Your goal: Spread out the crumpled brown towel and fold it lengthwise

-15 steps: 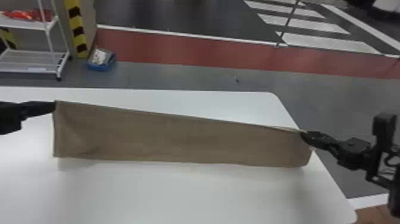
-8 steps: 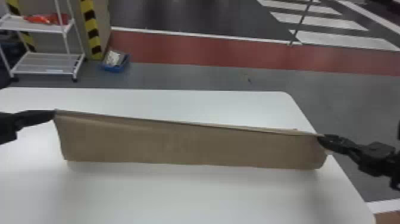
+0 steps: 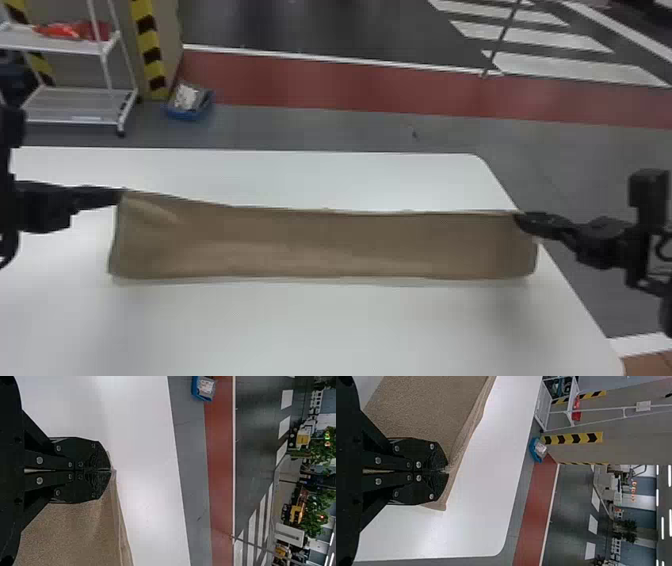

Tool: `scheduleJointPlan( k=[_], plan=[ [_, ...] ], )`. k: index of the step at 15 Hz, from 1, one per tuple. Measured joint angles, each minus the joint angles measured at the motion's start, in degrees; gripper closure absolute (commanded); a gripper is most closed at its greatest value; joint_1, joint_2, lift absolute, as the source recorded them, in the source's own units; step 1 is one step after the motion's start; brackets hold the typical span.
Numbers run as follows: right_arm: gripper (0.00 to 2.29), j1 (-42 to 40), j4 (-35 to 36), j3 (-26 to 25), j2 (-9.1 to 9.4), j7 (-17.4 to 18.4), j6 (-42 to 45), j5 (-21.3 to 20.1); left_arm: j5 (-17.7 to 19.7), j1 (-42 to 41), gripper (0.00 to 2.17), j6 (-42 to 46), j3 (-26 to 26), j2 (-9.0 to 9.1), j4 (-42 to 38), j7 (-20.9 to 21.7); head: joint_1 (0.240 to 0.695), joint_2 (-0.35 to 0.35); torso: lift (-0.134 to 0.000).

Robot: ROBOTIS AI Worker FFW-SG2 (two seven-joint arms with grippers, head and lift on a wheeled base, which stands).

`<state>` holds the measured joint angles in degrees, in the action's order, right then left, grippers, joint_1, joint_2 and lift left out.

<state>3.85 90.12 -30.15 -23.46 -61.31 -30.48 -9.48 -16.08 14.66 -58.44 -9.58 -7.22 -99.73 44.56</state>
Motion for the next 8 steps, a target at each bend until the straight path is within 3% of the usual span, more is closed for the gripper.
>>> scheduleJointPlan(
  k=[4, 8],
  plan=[
    [1.31, 4.0, -4.7, 4.3, -0.36, 0.1, -0.5, -3.7, -0.5, 1.7, 1.34, 2.1, 1.6, 0.11, 4.7, -1.0, 0.695, -0.200, -0.124],
    [1.31, 7.8, -7.9, 5.3, -0.64, 0.1, -2.3, -4.5, -1.2, 3.4, 1.34, 3.4, 2.0, 0.04, 7.4, -1.3, 0.695, -0.195, -0.124]
  ],
)
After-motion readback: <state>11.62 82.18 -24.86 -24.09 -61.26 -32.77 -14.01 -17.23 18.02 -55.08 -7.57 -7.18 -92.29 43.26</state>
